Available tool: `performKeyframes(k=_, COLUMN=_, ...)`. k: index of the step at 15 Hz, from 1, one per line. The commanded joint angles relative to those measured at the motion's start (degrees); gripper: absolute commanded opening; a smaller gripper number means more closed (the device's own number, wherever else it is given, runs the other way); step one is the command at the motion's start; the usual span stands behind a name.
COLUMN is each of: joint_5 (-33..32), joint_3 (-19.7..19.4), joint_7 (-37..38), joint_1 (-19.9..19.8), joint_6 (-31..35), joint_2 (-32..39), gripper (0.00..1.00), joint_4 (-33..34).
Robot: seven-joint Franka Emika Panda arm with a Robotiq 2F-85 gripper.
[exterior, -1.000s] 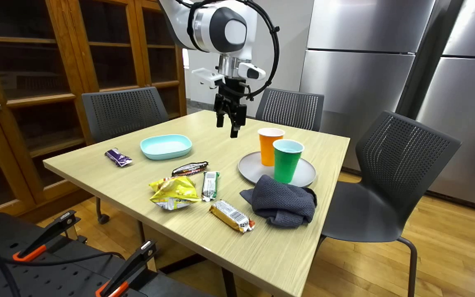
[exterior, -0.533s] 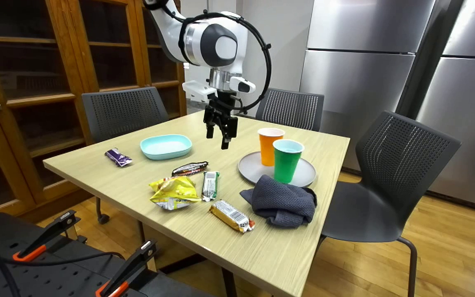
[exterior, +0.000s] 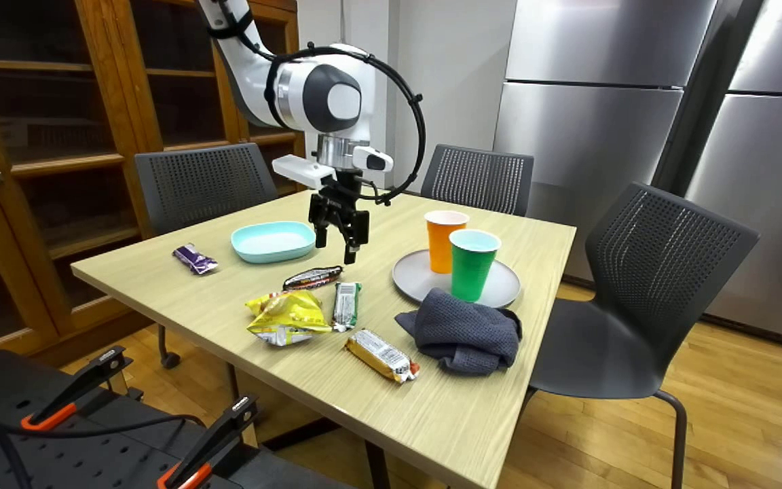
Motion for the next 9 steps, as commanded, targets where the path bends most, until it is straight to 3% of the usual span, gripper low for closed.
performKeyframes(k=1, joint_5=-1.05, joint_3=1.15, joint_7=-1.62, joint_1=0.46, joint_6=3.03, joint_2=0.26, gripper=1.0, joint_4=-2.24)
performKeyframes(k=9, joint_5=0.48, joint_3=3.97, joint_7=-4.55, joint_1=-0.05, joint_6=7.3, joint_2=2.65, gripper=1.0, joint_4=-3.25)
